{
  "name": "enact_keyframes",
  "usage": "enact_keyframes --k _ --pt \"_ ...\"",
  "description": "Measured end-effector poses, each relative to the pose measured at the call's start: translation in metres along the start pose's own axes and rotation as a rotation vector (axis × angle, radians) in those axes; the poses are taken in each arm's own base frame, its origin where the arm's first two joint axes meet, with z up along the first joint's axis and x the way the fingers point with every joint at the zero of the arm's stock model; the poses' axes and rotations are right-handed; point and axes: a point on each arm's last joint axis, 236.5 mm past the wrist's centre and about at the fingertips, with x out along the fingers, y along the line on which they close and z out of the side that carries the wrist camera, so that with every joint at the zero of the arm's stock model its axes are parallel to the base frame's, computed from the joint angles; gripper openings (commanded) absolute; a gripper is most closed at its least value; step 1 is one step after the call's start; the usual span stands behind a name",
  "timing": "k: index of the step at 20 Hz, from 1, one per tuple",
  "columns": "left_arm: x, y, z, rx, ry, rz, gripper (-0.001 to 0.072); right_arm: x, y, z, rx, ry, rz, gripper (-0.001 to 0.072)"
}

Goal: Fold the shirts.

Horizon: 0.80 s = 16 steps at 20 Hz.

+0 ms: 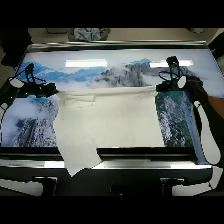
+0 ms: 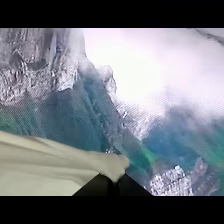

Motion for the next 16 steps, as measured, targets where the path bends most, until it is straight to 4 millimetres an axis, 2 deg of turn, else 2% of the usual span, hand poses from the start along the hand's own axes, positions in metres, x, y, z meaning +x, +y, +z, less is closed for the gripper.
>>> enact_keyframes --k 6,9,11,14,15,16 --pt "-0.015 0.007 -0.083 0.005 0.35 0.029 0.0027 -0.018 0.024 -0.071 -0.112 0.302 0.118 0.0043" --pt "-0.018 0.011 -0.121 -0.025 0.484 0.038 0.0026 -0.019 0.034 -0.105 -0.141 0.434 0.179 0.0043" --pt "-0.019 0.015 -0.139 -0.041 0.545 0.046 0.0027 -0.018 0.041 -0.124 -0.145 0.507 0.218 0.0043" --pt "-0.019 0.017 -0.154 -0.055 0.597 0.048 0.0045 -0.015 0.053 -0.141 -0.133 0.569 0.274 0.0049" --pt "-0.019 0.017 -0.157 -0.057 0.608 0.049 0.0231 -0.015 0.055 -0.144 -0.131 0.582 0.286 0.0185" --pt "-0.019 0.017 -0.159 -0.059 0.614 0.049 0.0466 -0.015 0.057 -0.145 -0.126 0.588 0.294 0.0374"
